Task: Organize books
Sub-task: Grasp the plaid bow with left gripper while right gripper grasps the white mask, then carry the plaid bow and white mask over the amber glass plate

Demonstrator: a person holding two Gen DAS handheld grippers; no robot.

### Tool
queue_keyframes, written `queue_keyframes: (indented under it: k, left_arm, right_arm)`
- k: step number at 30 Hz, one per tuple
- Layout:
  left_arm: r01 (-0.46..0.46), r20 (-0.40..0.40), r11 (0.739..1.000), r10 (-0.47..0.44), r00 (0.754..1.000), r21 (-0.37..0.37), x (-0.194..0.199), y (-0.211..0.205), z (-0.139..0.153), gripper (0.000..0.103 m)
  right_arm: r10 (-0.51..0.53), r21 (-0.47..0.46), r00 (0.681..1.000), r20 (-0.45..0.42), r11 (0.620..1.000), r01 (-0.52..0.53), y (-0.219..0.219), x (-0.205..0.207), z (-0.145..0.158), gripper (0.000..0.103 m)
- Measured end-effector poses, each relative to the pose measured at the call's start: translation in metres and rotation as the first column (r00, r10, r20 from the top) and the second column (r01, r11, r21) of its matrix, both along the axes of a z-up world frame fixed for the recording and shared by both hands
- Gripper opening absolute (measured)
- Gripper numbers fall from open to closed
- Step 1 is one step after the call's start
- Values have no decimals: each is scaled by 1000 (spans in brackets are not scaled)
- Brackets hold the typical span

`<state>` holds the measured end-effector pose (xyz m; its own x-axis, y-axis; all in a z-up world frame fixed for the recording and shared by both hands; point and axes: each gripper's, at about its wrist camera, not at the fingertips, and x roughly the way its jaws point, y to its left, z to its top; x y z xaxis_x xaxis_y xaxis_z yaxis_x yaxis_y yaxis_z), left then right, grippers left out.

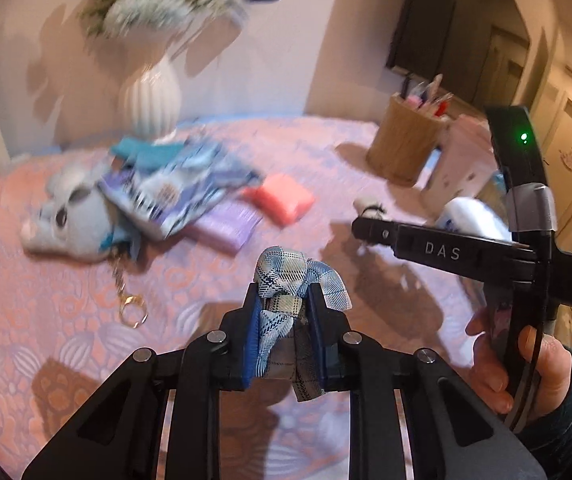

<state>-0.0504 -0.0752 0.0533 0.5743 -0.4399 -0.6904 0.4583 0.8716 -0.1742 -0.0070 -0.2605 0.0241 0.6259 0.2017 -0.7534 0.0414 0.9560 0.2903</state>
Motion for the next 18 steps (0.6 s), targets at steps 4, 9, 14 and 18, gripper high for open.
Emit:
queue_keyframes:
  k: [4, 9, 14, 18]
  left_arm:
    - [38, 51, 999, -37, 998, -27, -3, -22, 23, 19]
    - [112, 99, 992, -105, 990, -64, 0, -61, 48, 19]
    - [206, 119, 975, -196, 973, -77, -2, -110, 64, 19]
    - [287, 124, 956, -277, 953, -66, -8, -152, 69, 19]
  right_arm:
    - [-29, -4, 999, 20, 1000, 29, -17, -13, 21, 37]
    - [-60, -82, 993, 98, 994, 68, -38, -41, 63, 37]
    - [-134, -121, 982, 137, 981, 151, -75, -67, 95, 37]
    - [-207, -133, 968, 145, 965, 227, -108, -86, 106, 37]
